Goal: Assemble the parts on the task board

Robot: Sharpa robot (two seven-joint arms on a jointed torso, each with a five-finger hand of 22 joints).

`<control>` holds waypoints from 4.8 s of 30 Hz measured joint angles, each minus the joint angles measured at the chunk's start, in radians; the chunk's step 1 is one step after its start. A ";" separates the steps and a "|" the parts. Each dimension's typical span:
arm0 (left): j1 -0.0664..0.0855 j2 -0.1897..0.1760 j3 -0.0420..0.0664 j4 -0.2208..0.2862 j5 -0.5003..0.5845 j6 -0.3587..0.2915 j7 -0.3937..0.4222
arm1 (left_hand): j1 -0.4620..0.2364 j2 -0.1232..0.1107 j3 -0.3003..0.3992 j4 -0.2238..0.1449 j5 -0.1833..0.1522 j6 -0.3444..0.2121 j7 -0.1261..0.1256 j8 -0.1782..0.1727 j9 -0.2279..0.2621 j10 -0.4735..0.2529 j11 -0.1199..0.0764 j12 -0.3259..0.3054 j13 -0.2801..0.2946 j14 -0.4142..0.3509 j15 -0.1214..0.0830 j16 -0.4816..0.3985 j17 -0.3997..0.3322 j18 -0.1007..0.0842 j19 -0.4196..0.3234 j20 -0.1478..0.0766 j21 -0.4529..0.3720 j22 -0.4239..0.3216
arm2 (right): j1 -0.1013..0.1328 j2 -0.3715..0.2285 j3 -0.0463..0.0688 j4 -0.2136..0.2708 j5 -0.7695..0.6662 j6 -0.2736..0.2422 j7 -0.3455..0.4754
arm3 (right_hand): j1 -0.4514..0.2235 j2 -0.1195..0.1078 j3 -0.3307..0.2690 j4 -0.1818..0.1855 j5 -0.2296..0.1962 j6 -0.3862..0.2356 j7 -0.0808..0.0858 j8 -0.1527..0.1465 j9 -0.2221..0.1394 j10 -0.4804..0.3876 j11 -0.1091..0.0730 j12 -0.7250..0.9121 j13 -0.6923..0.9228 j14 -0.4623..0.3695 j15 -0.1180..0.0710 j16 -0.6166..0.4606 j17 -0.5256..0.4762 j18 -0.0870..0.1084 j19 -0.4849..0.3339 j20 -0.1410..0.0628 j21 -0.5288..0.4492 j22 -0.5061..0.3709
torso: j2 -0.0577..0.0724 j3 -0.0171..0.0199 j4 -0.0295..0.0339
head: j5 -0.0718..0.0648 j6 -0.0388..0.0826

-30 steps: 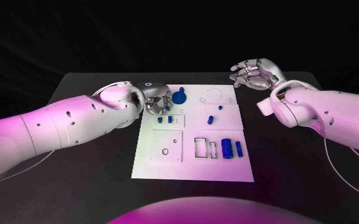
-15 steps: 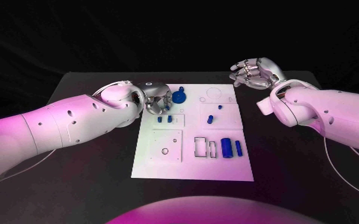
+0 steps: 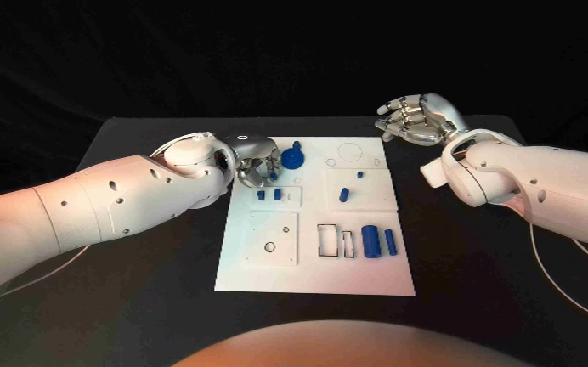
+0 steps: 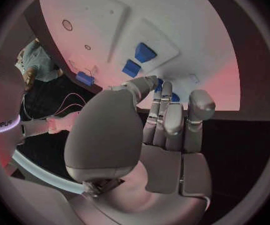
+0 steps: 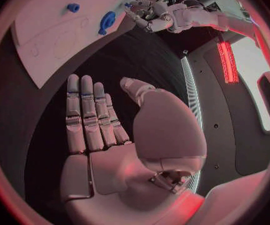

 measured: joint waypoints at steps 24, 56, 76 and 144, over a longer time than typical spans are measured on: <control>-0.001 -0.007 -0.001 0.001 0.000 0.000 -0.004 | -0.024 -0.024 0.003 -0.003 0.000 -0.064 0.015 -0.056 -0.024 -0.037 0.023 -0.060 -0.009 -0.022 0.021 -0.006 -0.041 0.000 -0.015 0.007 -0.025 -0.023 | 0.000 0.000 0.000 -0.003 0.000 -0.001 0.002 | 0.000 0.000 0.000 0.000 0.000 0.000 0.000 0.000 -0.001 0.000 0.000 0.000 -0.002 0.000 0.000 0.000 0.001 0.000 0.000 0.000 0.000 -0.002 | 0.000 0.0002 0.0000 | 0.002 0.000; 0.050 -0.238 0.063 0.011 0.865 0.019 0.141 | -0.008 0.024 -0.022 -0.035 0.000 -0.055 0.040 -0.066 -0.050 -0.107 0.042 0.003 -0.012 -0.392 0.048 -0.335 -0.547 0.034 -0.316 0.029 -0.332 -0.294 | 0.000 -0.029 0.004 0.062 -0.660 0.191 -0.195 | 0.066 -0.021 0.134 -0.158 -0.068 0.195 -0.041 -0.053 -0.082 0.147 -0.076 -0.163 -0.107 0.354 -0.107 0.659 0.484 -0.057 0.359 -0.119 0.852 0.686 | 0.000 -0.0017 -0.0013 | -0.046 0.042; 0.051 -0.263 0.059 0.167 1.387 0.051 0.336 | -0.045 0.021 -0.069 -0.005 0.000 -0.054 0.027 -0.025 -0.038 -0.089 0.035 0.044 -0.001 -0.440 0.047 -0.414 -0.581 0.031 -0.339 0.035 -0.465 -0.388 | 0.000 0.054 0.005 0.119 -1.205 0.277 -0.395 | 0.034 -0.045 0.149 -0.152 -0.076 0.210 -0.034 -0.085 -0.082 0.127 -0.055 -0.263 -0.110 0.354 -0.093 0.980 0.722 -0.102 0.400 -0.093 1.158 0.909 | 0.003 -0.0035 -0.0003 | -0.060 0.039; 0.052 -0.278 0.059 0.177 1.446 0.019 0.344 | -0.036 0.030 -0.072 -0.008 0.000 -0.067 0.047 -0.025 -0.040 -0.102 0.048 0.044 -0.005 -0.432 0.054 -0.418 -0.581 0.040 -0.318 0.036 -0.477 -0.398 | -0.051 0.085 0.005 0.097 -1.338 0.231 -0.481 | 0.075 0.049 0.201 -0.168 -0.207 0.310 -0.071 -0.017 -0.025 0.228 -0.090 -0.243 -0.057 0.354 -0.108 1.066 0.768 -0.132 0.413 -0.109 1.290 0.908 | 0.000 -0.0027 -0.0016 | -0.061 0.014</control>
